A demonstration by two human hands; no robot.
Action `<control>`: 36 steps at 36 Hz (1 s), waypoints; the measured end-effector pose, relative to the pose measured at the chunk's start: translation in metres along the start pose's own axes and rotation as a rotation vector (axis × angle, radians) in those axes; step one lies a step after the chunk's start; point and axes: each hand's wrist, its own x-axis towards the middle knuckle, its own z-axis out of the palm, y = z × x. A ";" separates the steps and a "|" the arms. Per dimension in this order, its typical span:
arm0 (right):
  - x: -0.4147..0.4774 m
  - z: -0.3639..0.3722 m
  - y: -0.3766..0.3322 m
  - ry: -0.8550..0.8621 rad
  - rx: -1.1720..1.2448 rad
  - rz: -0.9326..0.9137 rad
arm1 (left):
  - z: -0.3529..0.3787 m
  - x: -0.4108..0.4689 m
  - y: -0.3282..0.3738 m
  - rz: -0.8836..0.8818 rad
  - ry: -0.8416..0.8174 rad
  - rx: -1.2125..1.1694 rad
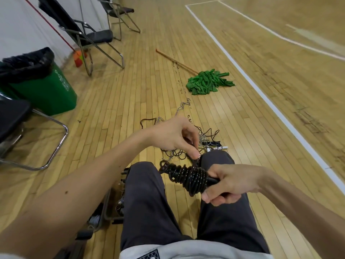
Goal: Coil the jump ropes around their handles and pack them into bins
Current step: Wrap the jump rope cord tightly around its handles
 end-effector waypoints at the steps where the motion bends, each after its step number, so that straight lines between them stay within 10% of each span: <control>1: 0.000 0.001 0.000 -0.005 -0.003 -0.006 | 0.003 -0.002 -0.004 -0.008 0.000 -0.065; 16: 0.013 -0.001 -0.019 0.128 0.102 -0.258 | 0.056 -0.038 -0.040 -0.202 0.229 -0.600; 36: 0.123 0.000 -0.056 0.433 -0.254 -0.056 | 0.041 -0.105 -0.067 -0.451 0.793 -1.581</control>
